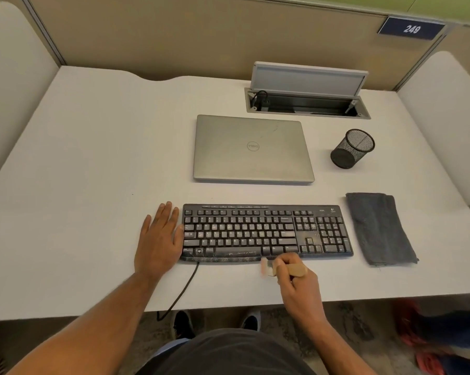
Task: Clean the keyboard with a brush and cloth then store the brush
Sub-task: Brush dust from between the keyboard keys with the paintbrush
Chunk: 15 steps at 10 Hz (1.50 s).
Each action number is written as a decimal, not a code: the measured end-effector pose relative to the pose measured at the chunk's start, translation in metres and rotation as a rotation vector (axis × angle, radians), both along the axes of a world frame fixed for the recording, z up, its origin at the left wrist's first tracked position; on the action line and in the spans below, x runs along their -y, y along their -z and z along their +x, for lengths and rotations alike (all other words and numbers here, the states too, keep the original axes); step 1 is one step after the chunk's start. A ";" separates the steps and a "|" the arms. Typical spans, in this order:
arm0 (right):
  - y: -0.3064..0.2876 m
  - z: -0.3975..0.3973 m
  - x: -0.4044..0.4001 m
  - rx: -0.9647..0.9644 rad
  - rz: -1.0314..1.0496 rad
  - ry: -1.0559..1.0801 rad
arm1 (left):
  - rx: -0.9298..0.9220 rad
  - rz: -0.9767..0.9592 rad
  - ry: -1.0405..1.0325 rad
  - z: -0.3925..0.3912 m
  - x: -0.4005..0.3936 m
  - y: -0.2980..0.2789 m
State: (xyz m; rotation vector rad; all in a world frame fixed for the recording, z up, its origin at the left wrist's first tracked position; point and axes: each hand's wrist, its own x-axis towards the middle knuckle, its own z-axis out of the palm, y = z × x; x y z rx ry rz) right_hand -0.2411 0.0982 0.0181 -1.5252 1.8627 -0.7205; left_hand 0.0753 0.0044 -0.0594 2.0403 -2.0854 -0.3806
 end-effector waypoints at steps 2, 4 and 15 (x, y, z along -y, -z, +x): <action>-0.001 -0.016 0.002 -0.101 -0.130 0.263 | -0.002 -0.007 0.002 0.001 0.000 0.001; 0.007 0.003 -0.004 -0.110 -0.088 -0.007 | -0.013 -0.015 -0.004 0.001 -0.001 0.001; -0.025 -0.009 0.031 -0.167 0.181 -0.086 | -0.001 -0.009 -0.006 0.000 -0.001 -0.001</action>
